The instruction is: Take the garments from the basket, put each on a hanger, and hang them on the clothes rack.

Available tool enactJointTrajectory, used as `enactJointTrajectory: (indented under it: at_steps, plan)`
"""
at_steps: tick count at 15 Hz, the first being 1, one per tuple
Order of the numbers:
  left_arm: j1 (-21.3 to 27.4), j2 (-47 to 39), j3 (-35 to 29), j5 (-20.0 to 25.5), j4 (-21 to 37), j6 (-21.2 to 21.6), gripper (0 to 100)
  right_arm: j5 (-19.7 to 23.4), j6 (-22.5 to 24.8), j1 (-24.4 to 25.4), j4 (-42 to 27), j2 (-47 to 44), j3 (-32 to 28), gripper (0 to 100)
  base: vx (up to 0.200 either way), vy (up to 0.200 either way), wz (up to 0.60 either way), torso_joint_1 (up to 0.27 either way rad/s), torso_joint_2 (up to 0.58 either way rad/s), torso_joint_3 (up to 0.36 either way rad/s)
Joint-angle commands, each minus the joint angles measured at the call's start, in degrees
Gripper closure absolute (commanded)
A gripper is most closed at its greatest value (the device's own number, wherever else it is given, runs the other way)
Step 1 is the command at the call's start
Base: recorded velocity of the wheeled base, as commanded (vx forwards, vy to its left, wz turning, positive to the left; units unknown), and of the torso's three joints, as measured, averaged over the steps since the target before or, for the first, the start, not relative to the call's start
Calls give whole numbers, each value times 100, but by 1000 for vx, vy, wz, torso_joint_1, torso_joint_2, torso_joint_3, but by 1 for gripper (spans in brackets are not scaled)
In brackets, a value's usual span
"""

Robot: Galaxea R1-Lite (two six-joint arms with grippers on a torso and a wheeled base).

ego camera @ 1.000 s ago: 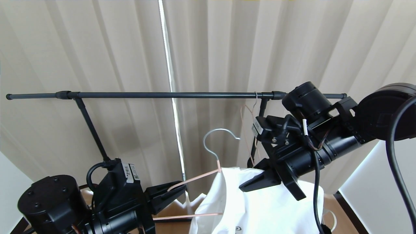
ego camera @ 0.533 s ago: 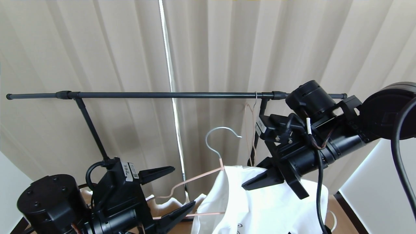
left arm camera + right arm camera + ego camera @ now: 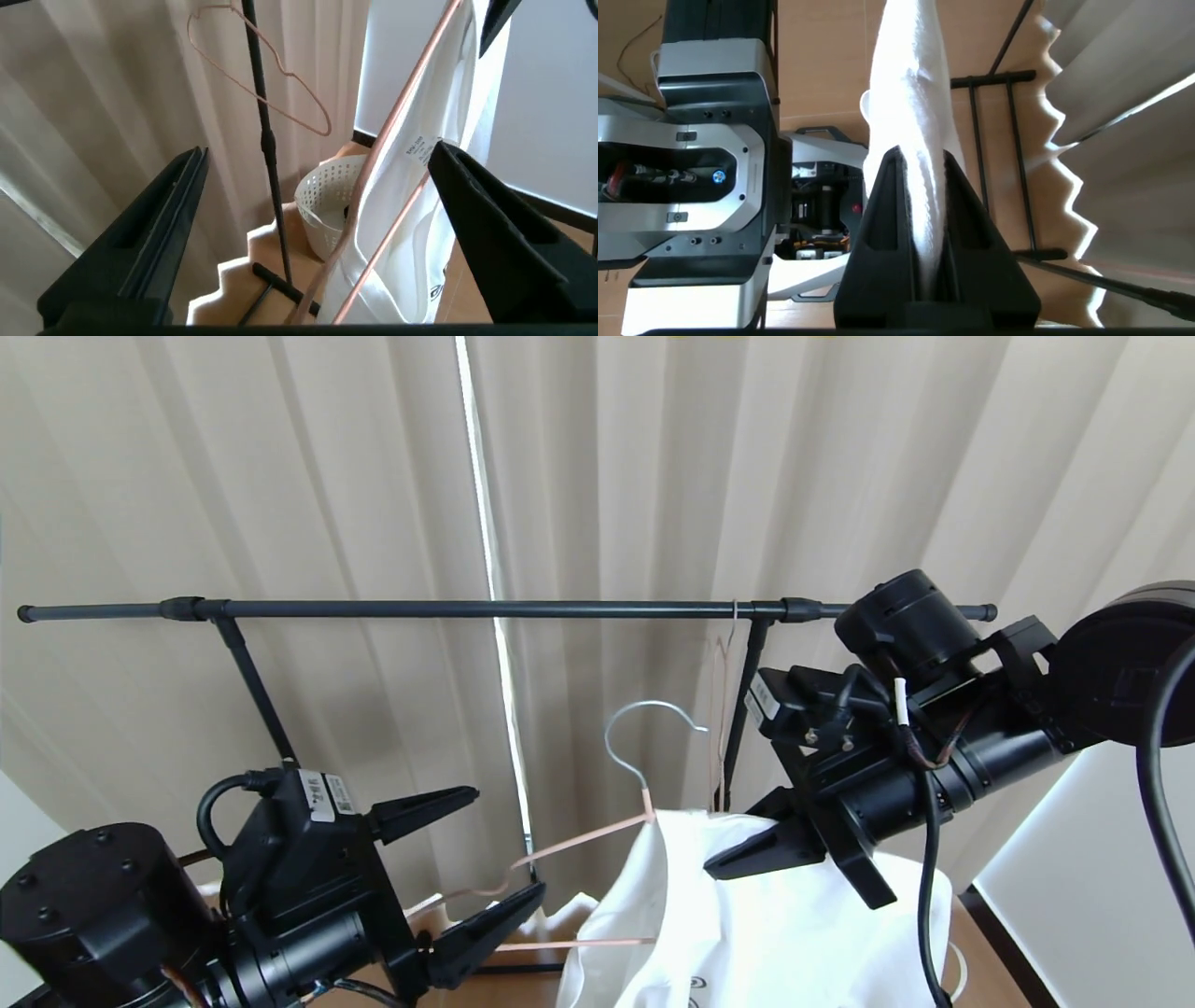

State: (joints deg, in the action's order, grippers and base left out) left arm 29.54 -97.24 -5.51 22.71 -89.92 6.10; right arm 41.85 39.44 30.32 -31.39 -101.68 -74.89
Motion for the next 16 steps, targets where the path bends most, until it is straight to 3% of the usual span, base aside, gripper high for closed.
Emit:
enactJointTrajectory:
  at_steps: [1,5,7,8,11,12,14,16]
  plan:
    - [-238,153,-82,14,-8,-188,0,-10,11,-131,195,52,167,100,0,0,0,0,0,0]
    - [-967,153,-214,972,-8,-1049,0,-265,3,-316,652,307,501,100,0,0,0,0,0,0]
    - [-1003,39,-372,990,-8,-1357,0,-335,-6,-316,1645,430,1433,100,0,0,0,0,0,0]
    - [-994,-31,-372,990,-8,-1365,0,-397,-6,-316,2014,439,1714,100,0,0,0,0,0,0]
    - [-818,-225,-574,682,-8,-1365,0,-915,-15,-351,3992,509,3033,100,0,0,0,0,0,0]
    - [-783,-216,-679,568,-8,-1365,0,-977,-15,-351,4273,500,3200,100,0,0,0,0,0,0]
    - [-546,-40,-1224,-12,1126,-1365,0,-1610,-24,-351,5064,562,3463,100,0,0,0,0,0,0]
    - [-431,188,-1506,-267,1987,-1383,0,-1786,-24,-351,5248,764,3569,100,0,0,0,0,0,0]
